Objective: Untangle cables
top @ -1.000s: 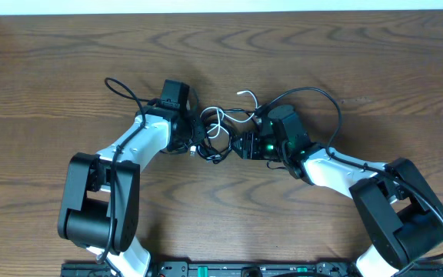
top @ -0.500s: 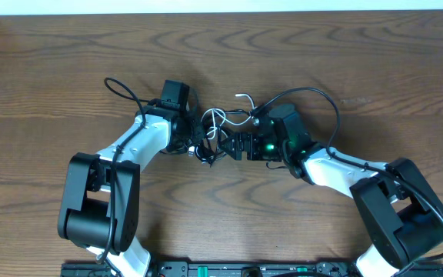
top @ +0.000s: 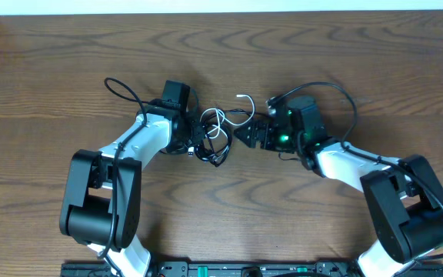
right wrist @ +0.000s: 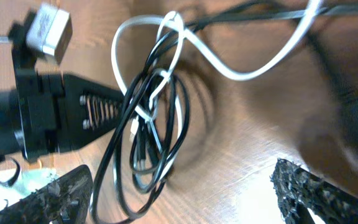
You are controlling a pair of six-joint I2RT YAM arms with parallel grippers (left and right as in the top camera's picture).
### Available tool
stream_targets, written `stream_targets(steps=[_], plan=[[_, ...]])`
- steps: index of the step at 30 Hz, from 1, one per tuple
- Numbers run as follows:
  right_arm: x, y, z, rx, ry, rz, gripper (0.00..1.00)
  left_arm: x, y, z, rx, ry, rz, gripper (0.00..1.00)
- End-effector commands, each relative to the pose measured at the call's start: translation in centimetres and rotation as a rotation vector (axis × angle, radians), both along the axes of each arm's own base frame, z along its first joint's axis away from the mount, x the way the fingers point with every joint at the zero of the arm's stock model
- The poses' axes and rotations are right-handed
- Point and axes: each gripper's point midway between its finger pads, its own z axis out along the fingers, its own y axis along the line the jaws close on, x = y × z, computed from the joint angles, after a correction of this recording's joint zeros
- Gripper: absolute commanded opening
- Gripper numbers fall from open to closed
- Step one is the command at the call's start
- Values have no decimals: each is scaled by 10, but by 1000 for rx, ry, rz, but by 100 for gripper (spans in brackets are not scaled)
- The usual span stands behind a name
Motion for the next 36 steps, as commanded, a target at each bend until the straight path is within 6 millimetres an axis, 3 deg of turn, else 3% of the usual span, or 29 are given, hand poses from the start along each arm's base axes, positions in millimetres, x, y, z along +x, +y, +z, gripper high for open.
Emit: stream_targets(steps=[1,4,9,11,14,21,26,29,33,36], plan=[[3,0,6,48,1,29,95,-12,6,-17,34,65,12,30],[-1,3,8,65,7,53,96,-13,-2,-15,-12,73,3,33],[-10,14,7,61,9,83,88,-11,-19,-7,-112,69,-19,33],[-11,17,3,35,7,73,77,-8,-20,-5,-118,60,-20,39],[-11,19,-3,-8,-2,51,70,-7,-20,-5,-118,56,-21,39],[-22,20,-26,-121,32,20,63,-7,-19,-6,-109,55,-19,38],[-31,27,-34,-136,50,45,44,-7,-12,-10,-63,50,-10,33],[-33,30,-34,-141,42,50,19,-7,-12,-10,-63,50,-14,24],[-31,29,-35,-152,37,40,15,-5,-12,-8,-73,44,-11,9],[-32,28,-36,-157,42,40,10,-2,-17,4,-143,30,-11,8]])
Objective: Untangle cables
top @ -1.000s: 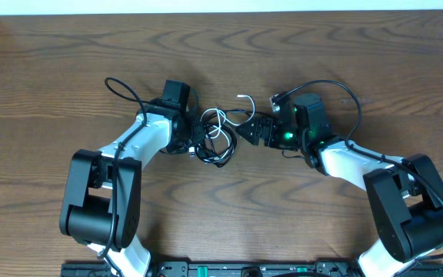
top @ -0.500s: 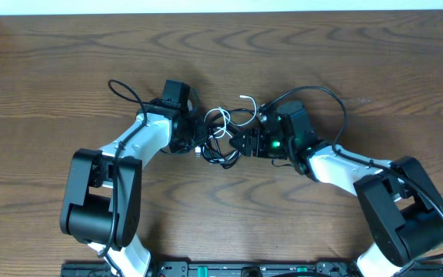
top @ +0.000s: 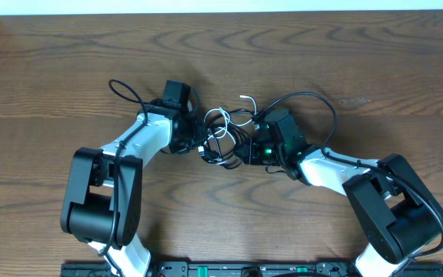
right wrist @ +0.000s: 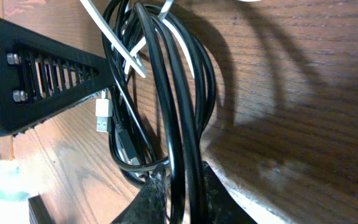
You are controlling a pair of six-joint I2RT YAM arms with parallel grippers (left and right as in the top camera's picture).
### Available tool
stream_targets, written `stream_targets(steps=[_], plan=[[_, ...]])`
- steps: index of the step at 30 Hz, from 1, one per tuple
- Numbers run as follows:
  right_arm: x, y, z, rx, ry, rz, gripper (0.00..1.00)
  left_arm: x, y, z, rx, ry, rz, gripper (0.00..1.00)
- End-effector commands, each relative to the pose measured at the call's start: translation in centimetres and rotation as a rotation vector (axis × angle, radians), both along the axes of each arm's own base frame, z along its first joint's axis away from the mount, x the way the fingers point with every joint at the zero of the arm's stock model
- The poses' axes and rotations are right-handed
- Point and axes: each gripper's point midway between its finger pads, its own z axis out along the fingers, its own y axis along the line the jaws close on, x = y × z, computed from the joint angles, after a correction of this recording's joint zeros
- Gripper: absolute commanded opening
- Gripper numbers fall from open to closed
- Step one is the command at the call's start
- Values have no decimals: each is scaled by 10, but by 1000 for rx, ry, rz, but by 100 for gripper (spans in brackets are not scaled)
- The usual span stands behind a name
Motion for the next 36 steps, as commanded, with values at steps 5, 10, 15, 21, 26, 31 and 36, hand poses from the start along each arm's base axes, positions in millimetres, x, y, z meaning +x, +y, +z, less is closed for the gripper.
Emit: stream_targets(steps=[5,10,15,21,26,31,36], plan=[[4,1,-1,-19,-18,-4,1,14,3,36,-143,-63,37,7],[4,0,-1,-23,-20,-9,1,23,18,65,-216,-117,103,8],[4,0,-1,-23,-20,-9,1,26,25,83,-344,-112,155,7],[6,0,-1,-24,-25,-12,1,23,20,90,-424,-96,145,7],[7,-1,-2,-31,-28,-18,1,28,40,77,-266,-148,124,7],[7,-1,-2,-31,-28,-18,1,25,68,60,-82,-133,166,8],[7,-1,-2,-31,-28,-18,1,23,87,51,37,-142,170,8]])
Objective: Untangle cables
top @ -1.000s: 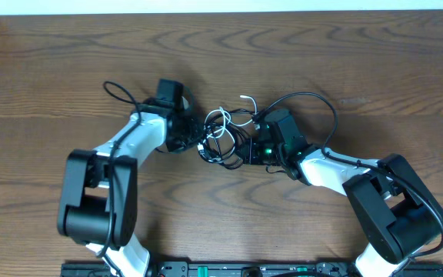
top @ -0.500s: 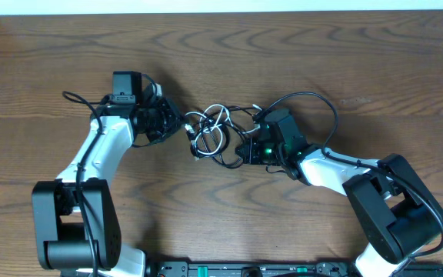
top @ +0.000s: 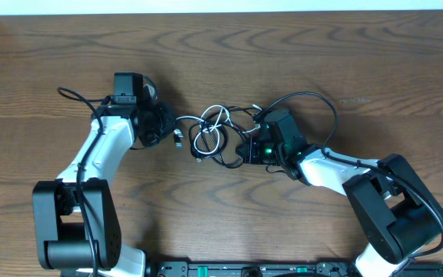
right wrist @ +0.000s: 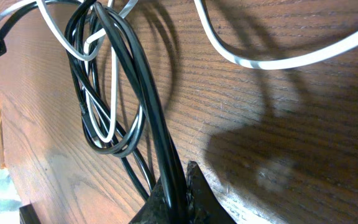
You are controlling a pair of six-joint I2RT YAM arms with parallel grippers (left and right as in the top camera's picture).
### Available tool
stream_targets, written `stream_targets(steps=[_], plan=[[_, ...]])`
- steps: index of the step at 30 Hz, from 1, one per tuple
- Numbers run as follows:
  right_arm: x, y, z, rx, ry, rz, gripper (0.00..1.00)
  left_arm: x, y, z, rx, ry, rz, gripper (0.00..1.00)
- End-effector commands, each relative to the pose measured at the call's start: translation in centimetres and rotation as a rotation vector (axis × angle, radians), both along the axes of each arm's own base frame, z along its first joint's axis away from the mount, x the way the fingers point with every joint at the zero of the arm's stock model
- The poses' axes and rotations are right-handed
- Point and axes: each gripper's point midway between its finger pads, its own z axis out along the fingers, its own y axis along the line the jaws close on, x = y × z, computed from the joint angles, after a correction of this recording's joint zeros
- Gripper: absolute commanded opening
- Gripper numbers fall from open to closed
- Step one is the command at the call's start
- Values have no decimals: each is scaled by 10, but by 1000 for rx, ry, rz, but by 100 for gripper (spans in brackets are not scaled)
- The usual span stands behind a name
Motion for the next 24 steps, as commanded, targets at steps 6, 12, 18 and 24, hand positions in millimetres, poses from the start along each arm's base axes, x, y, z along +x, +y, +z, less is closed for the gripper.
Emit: stream_targets(steps=[6,12,18,24], plan=[[2,2,0,-10,-14,5,1,0,37,-12,228,-5,28,8],[2,2,0,-10,-13,5,1,-5,30,-26,229,39,3,8],[2,2,0,-11,-15,8,1,-7,21,-42,232,73,-25,8],[1,2,0,-14,-15,10,1,-7,34,-56,307,100,-7,8]])
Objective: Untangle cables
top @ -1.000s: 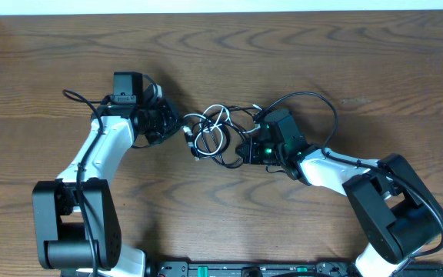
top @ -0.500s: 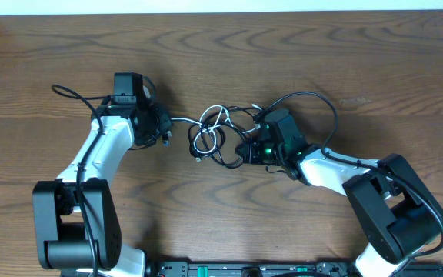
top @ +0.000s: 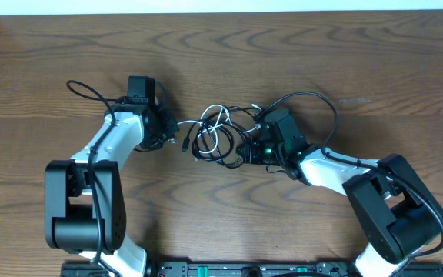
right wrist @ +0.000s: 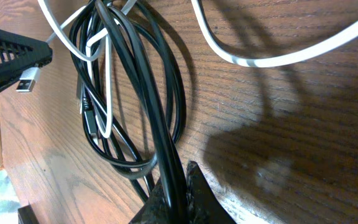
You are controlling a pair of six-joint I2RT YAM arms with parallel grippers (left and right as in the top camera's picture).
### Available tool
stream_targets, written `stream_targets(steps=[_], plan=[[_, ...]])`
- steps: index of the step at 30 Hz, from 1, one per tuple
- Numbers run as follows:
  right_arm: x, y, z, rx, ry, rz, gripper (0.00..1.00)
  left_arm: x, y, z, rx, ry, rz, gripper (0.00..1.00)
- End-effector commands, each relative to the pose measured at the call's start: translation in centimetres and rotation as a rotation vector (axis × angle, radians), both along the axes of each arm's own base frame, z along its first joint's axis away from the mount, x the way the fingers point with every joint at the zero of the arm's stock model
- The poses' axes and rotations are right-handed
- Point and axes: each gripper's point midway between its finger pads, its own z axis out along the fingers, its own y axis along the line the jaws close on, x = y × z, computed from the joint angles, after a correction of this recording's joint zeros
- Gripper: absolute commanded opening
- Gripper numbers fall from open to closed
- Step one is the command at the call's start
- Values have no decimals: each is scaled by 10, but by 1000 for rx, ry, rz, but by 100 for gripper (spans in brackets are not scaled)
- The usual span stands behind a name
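A knot of black and white cables [top: 215, 135] lies mid-table between my two arms. My right gripper [top: 246, 150] sits at its right side; in the right wrist view it [right wrist: 178, 190] is shut on a thick black cable [right wrist: 138, 81] that rises into the loops. A white cable [right wrist: 260, 62] curves off to the right. My left gripper [top: 174, 132] is at the knot's left edge, and its dark tip [right wrist: 17, 53] appears shut. A silver USB plug [right wrist: 27, 81] on the white cable pokes out just beneath it.
Brown wooden table [top: 298, 46] all round, its far edge along the top of the overhead view. Each arm's own black wire arcs beside it: the left wire [top: 87, 88], the right wire [top: 325, 104]. A cardboard edge shows at far left.
My left gripper has moved a little to the right, back toward the knot, and the USB plug moved with it. The black loops now lie slacker and wider. The right gripper kept its hold.
First both grippers were at the knot, the right one open. Then the right one had shut on the black cable. Later the left gripper stood well to the left with the plug, the knot stretched out. Now it is closer again and the loops are looser.
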Motion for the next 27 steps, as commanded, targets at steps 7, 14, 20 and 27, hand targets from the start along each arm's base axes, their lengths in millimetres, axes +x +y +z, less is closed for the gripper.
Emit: stream_targets(steps=[7,14,20,27], plan=[[1,3,0,-10,-15,12,1,8,3,13,27,-17,-34,34],[1,3,0,-9,-14,12,1,0,-19,24,-23,6,-113,47],[1,3,0,-9,-14,12,1,-16,-48,21,-15,44,-223,22],[1,3,0,-10,-14,12,1,-31,-75,8,30,82,-314,22]])
